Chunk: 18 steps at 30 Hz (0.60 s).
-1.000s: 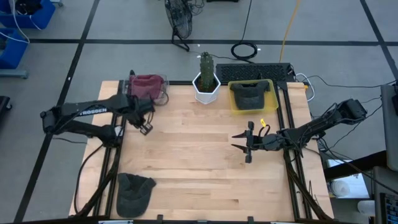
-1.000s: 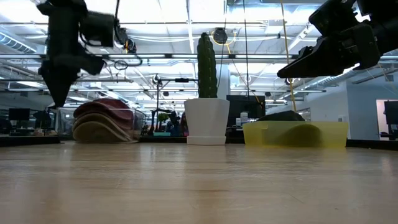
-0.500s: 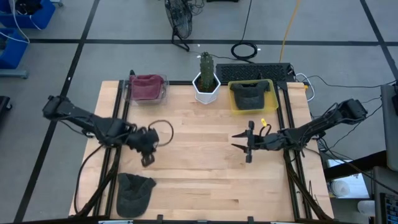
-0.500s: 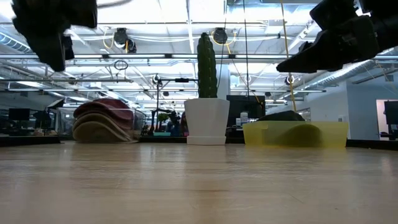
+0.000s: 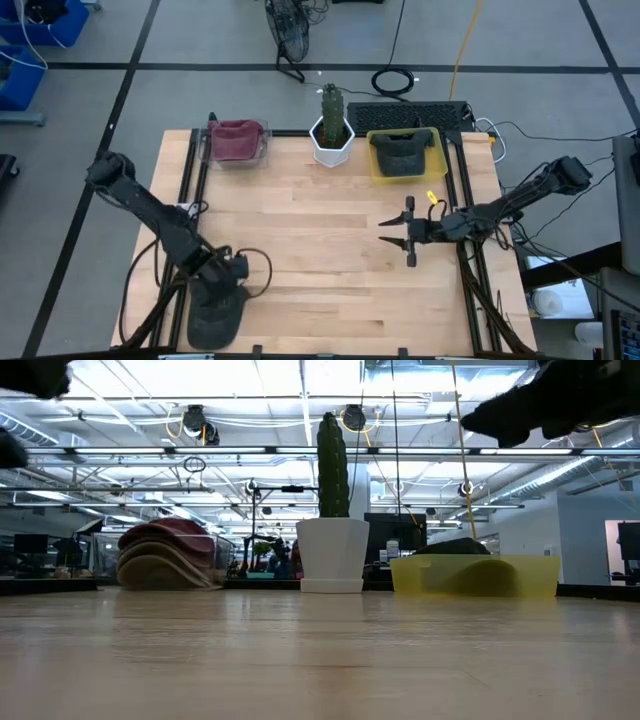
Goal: Pick & Place hat
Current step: Put the black cap into the yellow bin
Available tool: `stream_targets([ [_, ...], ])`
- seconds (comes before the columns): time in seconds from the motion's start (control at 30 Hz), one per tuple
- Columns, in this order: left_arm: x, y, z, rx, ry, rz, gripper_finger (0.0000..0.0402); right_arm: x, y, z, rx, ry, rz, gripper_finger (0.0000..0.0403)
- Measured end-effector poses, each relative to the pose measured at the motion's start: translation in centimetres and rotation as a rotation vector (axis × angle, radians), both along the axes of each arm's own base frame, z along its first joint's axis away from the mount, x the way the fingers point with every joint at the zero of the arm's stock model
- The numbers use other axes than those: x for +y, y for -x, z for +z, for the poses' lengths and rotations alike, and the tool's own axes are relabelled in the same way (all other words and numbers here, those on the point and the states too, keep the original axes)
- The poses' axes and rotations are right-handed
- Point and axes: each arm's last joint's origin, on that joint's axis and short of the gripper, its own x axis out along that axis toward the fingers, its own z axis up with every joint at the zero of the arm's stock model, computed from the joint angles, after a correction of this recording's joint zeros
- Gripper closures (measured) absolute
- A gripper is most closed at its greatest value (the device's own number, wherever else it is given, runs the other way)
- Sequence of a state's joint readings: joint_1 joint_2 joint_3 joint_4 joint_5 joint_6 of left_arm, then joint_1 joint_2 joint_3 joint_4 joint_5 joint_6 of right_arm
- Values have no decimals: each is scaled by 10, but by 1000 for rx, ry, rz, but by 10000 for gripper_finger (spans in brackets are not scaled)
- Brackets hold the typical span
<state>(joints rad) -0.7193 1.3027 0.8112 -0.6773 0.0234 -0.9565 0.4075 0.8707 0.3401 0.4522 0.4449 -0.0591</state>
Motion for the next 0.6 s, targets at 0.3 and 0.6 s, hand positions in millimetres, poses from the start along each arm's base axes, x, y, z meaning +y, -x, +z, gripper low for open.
stream_targets([
  [0.3, -28, 1, -14, 80, 128, -25, 142, 0, 6, 5, -14, 11, 10, 259],
  [0.6, -46, 24, -14, 244, 212, 36, 126, 0, 6, 1, 22, 18, 8, 259],
])
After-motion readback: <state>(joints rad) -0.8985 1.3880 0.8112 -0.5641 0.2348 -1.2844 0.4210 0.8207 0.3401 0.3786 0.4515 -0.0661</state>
